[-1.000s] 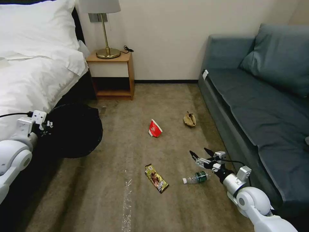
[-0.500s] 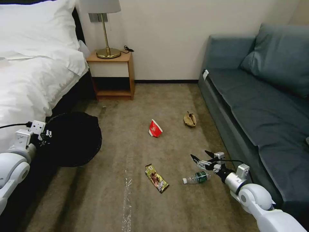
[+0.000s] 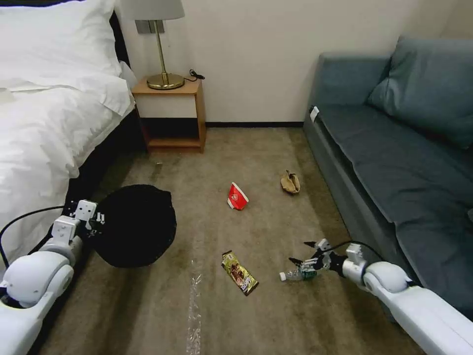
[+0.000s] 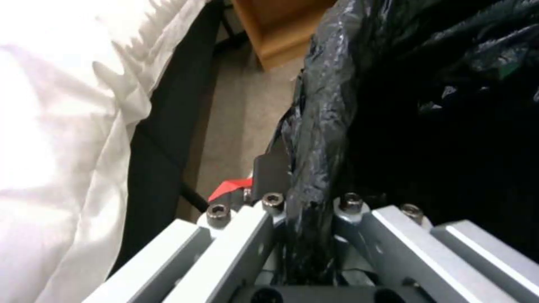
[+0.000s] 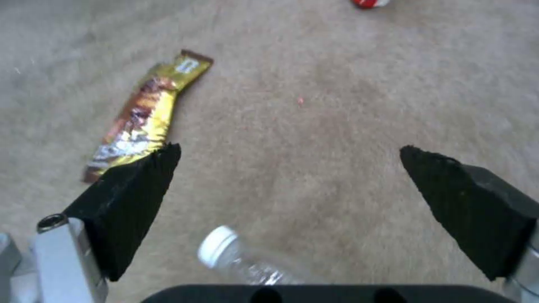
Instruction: Pick up the trash bin, then pick up the garbage on the floor and place it into the trash bin.
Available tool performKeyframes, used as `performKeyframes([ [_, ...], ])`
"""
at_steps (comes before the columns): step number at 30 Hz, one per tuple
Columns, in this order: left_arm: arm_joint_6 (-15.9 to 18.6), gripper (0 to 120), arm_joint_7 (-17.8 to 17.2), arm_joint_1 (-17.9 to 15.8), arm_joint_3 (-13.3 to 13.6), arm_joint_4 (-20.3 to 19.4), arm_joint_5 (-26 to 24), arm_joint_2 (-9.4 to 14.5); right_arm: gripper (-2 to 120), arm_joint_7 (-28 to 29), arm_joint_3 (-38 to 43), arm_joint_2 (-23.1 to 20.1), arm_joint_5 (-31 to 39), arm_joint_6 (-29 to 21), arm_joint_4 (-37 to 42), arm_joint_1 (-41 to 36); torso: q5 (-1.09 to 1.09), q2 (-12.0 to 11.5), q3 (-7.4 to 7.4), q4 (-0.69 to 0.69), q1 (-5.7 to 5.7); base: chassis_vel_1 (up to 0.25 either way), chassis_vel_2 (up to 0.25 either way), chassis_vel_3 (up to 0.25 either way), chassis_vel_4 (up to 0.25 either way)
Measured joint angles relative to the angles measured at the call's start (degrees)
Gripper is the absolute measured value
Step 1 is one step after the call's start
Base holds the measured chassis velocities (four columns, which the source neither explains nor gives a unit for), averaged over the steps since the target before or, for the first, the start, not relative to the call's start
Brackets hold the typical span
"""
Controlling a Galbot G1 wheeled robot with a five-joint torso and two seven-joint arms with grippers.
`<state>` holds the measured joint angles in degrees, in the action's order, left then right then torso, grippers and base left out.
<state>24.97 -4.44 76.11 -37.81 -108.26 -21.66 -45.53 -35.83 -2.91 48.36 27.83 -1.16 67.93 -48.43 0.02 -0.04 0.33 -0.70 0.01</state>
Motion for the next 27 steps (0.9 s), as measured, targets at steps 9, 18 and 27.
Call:
performKeyframes([
  [9, -3.7, 2, 1.7, 0.2, -2.0, 3.8, 0.1, -0.4, 100, -7.5, -6.5, 5.7, -12.3, 4.0, -17.2, 11.5, -0.02, 0.0, 0.0, 0.02, 0.0, 0.0, 0.0, 0.0, 0.0],
  [18, -3.9, 2, 1.7, 0.4, -1.7, 3.1, -0.1, -0.6, 100, -9.3, -3.3, 7.1, -23.8, 5.2, -22.1, 12.8, -0.01, 0.0, -0.01, 0.01, 0.0, 0.0, 0.0, 0.0, 0.0],
  [27, -3.9, 2, 1.5, -0.7, 1.7, 2.8, 0.3, -1.9, 100, -11.0, 2.5, 9.6, -33.0, 7.2, -28.6, 12.1, -0.01, 0.0, -0.01, 0.01, 0.0, 0.0, 0.0, 0.0, 0.0],
])
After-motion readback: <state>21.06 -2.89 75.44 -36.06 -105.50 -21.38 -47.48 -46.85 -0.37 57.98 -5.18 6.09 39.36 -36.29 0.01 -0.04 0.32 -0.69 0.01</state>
